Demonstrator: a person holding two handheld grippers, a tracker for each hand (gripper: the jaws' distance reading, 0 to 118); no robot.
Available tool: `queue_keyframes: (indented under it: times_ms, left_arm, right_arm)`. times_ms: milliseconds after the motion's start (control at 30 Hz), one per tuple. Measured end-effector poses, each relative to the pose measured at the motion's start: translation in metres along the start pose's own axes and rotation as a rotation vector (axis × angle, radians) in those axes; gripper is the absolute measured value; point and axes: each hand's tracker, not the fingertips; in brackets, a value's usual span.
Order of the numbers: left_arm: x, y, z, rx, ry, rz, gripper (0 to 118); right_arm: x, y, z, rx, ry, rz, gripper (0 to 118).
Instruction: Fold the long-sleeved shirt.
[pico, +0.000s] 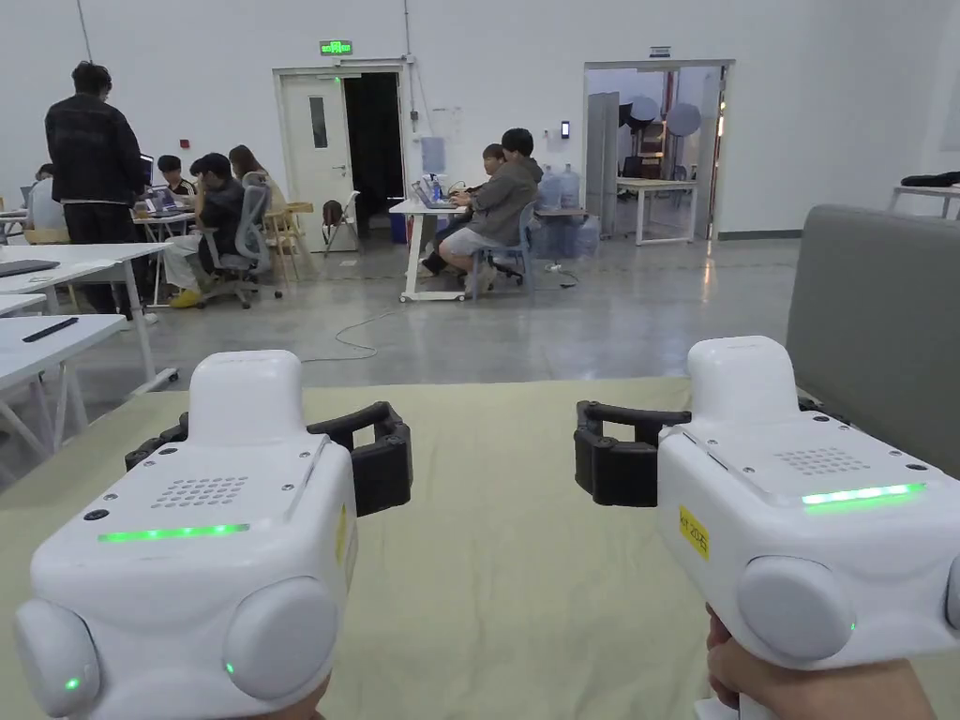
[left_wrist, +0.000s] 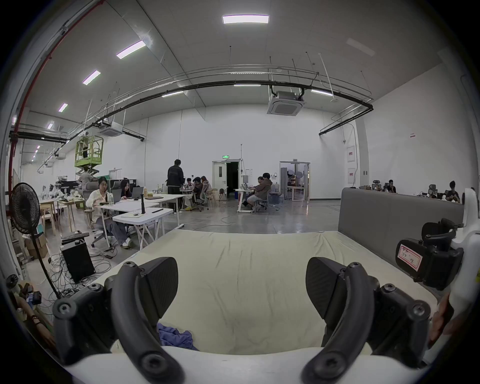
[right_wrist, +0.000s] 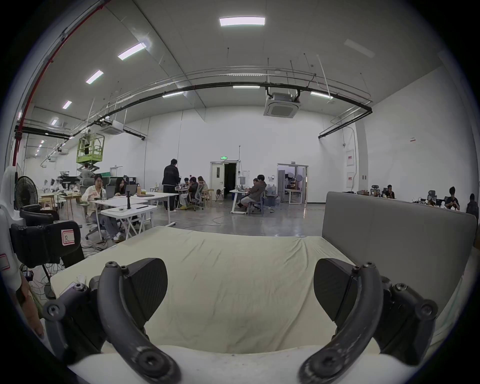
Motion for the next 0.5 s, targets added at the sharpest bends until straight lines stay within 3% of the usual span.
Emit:
queue_keyframes:
  times_ms: [500]
  left_arm:
    - [0.0012,0.0004,0.0,-0.005,-0.007,-0.007,102]
  right_arm:
    - [-0.0004,-0.002,-0.001,-0.011,0.003,0.004,113]
